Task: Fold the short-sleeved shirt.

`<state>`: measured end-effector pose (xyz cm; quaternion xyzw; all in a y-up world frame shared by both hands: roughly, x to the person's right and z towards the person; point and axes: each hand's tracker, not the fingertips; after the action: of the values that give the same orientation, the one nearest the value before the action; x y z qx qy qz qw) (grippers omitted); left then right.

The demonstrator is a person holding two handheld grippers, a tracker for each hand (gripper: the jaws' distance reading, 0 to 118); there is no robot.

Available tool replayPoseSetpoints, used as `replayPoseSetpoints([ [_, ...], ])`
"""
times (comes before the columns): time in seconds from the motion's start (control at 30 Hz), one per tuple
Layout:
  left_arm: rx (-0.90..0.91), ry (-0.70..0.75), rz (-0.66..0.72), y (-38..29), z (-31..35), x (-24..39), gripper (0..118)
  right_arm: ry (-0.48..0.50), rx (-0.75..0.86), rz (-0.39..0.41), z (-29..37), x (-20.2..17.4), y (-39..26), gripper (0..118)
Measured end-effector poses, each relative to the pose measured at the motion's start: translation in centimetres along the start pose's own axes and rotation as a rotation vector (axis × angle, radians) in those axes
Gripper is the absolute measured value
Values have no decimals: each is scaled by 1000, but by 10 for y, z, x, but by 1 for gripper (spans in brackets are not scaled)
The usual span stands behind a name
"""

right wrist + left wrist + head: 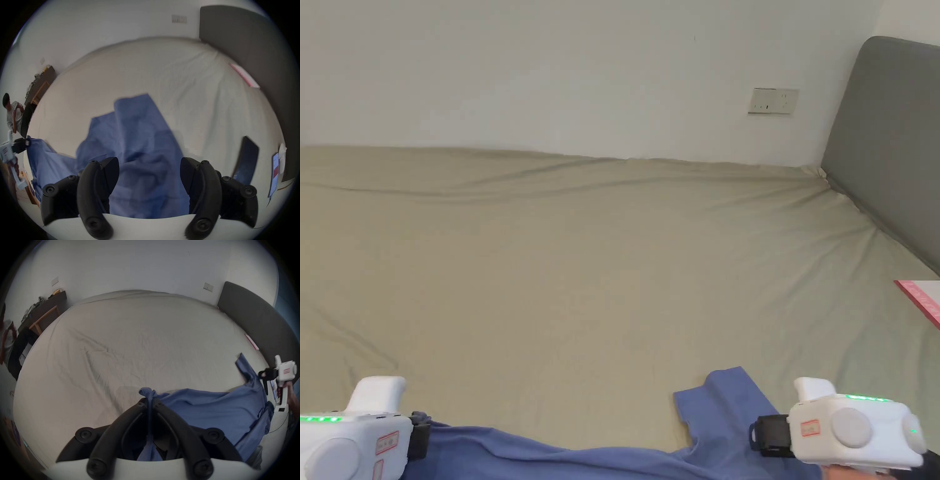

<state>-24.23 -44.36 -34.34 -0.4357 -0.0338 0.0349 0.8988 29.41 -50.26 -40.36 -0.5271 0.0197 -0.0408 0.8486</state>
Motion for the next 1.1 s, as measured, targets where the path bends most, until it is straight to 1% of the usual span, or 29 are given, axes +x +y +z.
replayPoseSetpoints([
  [0.03,-1,7,-1,0,0,0,1,-18,-42,5,-12,-3,0,80],
  [0.1,-4,15,2,-2,0,-2,1,-45,-62,35,-28,-9,-4,69],
  [0.13,-9,16,6,-3,0,-2,1,-79,-51,39,-30,-11,-9,63],
  [0.17,-15,15,9,-3,-1,-3,1,-83,-14,32,-26,-15,-10,46],
  [0.2,-17,15,11,-4,-2,-3,1,-73,-24,41,-22,-16,-7,7],
  [0.23,-16,18,16,-5,-5,-4,1,-116,-2,112,-15,-20,-4,1],
  [0.27,-16,20,23,-5,-8,-4,1,-97,2,164,-14,-18,-3,1],
  [0.3,-20,23,36,-4,-10,-4,1,-76,-24,158,-12,-21,-4,1],
  [0.33,-25,16,56,-4,-11,-4,1,-77,-46,154,-12,-19,-5,1],
  [0.4,-23,1,73,-4,-7,-1,1,-74,-6,154,-1,-16,-6,1],
  [0.5,-5,-14,40,-2,8,2,1,1,58,92,22,-8,-5,1],
  [0.57,16,-14,5,0,21,1,1,15,91,98,48,-9,-2,1],
  [0.7,67,-98,-52,-2,64,-2,1,65,151,119,93,-6,-9,1],
  [0.87,129,-142,-77,-30,124,-17,1,96,216,147,148,4,-40,1],
  [0.93,133,-140,-92,-46,145,-23,1,89,230,150,162,12,-56,1],
  [0.97,133,-137,-107,-54,154,-25,1,86,233,147,168,16,-63,1],
  [1.0,131,-135,-112,-62,163,-26,1,94,241,128,175,20,-71,1],
  [1.03,131,-142,-110,-68,164,-38,1,125,247,102,182,24,-81,1],
  [1.07,132,-149,-111,-76,172,-39,1,148,250,92,189,26,-91,1],
  [1.1,139,-148,-114,-85,180,-36,1,148,251,100,200,20,-102,1],
])
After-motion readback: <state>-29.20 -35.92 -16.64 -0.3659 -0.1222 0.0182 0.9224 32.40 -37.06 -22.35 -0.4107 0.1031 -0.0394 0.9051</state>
